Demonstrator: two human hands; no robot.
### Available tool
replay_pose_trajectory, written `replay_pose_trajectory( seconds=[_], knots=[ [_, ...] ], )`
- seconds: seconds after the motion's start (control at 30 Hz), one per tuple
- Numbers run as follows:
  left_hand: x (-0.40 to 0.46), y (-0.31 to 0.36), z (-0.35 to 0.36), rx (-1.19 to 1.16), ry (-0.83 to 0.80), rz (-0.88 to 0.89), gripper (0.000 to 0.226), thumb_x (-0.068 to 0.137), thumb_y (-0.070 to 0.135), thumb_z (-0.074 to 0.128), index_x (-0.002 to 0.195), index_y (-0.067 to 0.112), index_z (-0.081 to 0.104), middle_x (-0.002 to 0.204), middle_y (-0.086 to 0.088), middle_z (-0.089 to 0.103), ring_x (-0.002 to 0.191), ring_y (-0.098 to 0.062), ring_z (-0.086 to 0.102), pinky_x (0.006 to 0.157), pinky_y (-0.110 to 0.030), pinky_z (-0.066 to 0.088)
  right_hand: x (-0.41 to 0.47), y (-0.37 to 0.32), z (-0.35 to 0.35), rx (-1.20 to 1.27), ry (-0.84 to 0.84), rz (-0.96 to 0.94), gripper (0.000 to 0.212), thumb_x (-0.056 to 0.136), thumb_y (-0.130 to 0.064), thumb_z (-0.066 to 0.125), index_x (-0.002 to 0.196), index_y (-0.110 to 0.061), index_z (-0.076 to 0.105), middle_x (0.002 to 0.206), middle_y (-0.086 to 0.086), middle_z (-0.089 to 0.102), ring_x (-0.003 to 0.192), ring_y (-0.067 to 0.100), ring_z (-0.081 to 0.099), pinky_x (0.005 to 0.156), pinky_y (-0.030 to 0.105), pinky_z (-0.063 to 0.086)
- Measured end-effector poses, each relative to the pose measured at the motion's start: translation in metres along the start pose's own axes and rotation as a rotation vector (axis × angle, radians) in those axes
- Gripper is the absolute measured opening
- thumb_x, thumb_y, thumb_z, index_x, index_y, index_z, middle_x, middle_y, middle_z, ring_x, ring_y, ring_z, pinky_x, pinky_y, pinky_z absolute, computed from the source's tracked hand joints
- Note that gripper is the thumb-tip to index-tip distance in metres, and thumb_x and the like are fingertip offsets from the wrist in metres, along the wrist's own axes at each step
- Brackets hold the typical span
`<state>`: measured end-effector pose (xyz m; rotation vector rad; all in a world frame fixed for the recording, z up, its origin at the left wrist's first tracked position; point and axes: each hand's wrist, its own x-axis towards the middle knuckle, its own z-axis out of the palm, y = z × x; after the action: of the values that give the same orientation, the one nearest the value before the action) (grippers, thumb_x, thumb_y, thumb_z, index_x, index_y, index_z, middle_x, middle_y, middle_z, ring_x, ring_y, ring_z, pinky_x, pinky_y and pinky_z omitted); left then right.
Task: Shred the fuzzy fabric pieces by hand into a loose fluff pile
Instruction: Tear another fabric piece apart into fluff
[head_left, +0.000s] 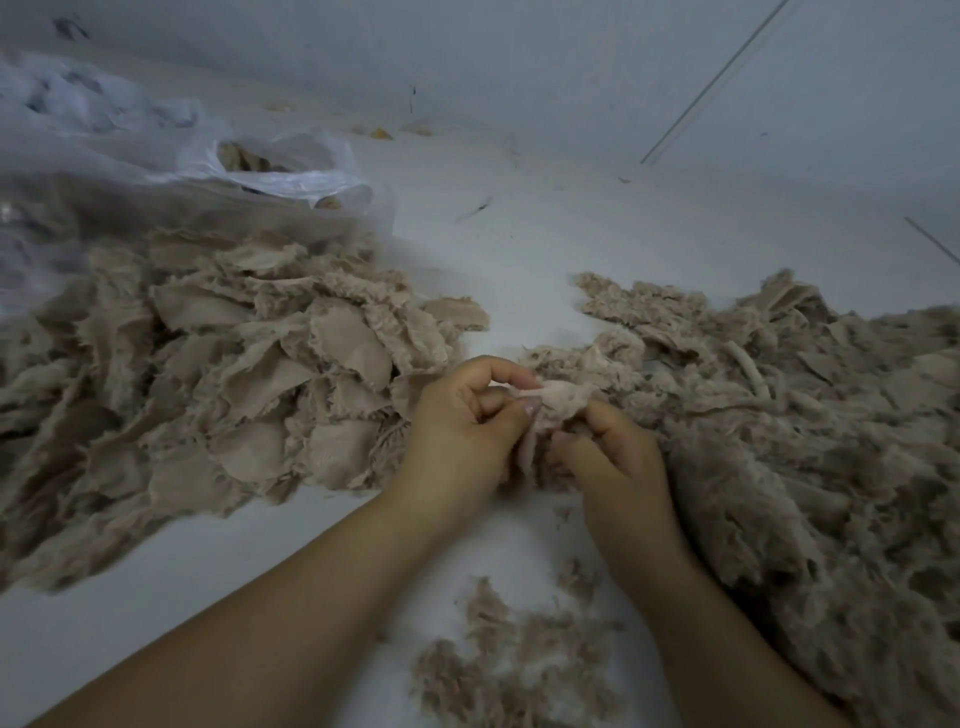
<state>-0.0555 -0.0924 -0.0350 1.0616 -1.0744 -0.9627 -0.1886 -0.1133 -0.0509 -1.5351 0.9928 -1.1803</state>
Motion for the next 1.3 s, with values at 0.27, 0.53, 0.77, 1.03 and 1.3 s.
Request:
replay_pose_trajectory(
  seconds=[0.27,0.53,0.77,1.03,1.3],
  knots=[
    [0.002,-0.011,-0.001,0.162,-0.104,-0.014,0.025,0.092,-0.005,0.057,0.095,0.019,0.05,0.051,0.002,0.056,0.04,-0.012,0.048,0.043,-0.019,0.037,0.003,0.004,-0.002,-0.075,0.181,-0.013,0.031,0.098,-0.019,0.06,0.07,-0.01,0.069,0.06,0.003,0.068,0.055,0.013,0.063,0.055,0.033,0.052],
    [0.005,-0.009,-0.002,0.419,-0.254,-0.052,0.028,0.08,-0.014,0.056,0.076,0.013,0.056,0.051,0.0,0.055,0.042,-0.012,0.05,0.047,-0.023,0.04,0.004,0.002,-0.002,0.016,0.3,-0.017,0.042,0.1,-0.02,0.056,0.066,0.005,0.054,0.052,0.012,0.051,0.048,0.012,0.046,0.046,0.022,0.039],
    [0.004,-0.005,0.001,0.347,-0.166,-0.1,0.026,0.084,-0.011,0.053,0.071,0.011,0.06,0.046,0.004,0.054,0.035,-0.009,0.048,0.041,-0.019,0.039,0.004,0.004,-0.004,0.056,0.29,-0.048,0.041,0.098,-0.025,0.058,0.058,-0.017,0.054,0.051,-0.004,0.049,0.048,0.008,0.044,0.044,0.022,0.036],
    [-0.003,0.006,0.0,0.027,-0.184,-0.042,0.022,0.087,0.021,0.068,0.083,0.0,0.07,0.06,-0.024,0.06,0.046,-0.023,0.054,0.043,-0.023,0.044,0.0,0.0,-0.002,-0.131,0.16,-0.076,0.049,0.091,-0.036,0.063,0.048,-0.017,0.053,0.04,-0.006,0.048,0.036,0.008,0.039,0.038,0.023,0.032],
    [0.001,-0.002,-0.005,-0.104,-0.077,-0.147,0.038,0.095,0.02,0.058,0.057,0.019,0.065,0.043,-0.004,0.043,0.034,-0.014,0.03,0.04,-0.017,0.025,-0.001,-0.003,0.0,-0.084,0.17,-0.035,0.053,0.103,-0.032,0.045,0.054,-0.017,0.056,0.048,0.001,0.051,0.046,0.009,0.045,0.044,0.025,0.037]
  ],
)
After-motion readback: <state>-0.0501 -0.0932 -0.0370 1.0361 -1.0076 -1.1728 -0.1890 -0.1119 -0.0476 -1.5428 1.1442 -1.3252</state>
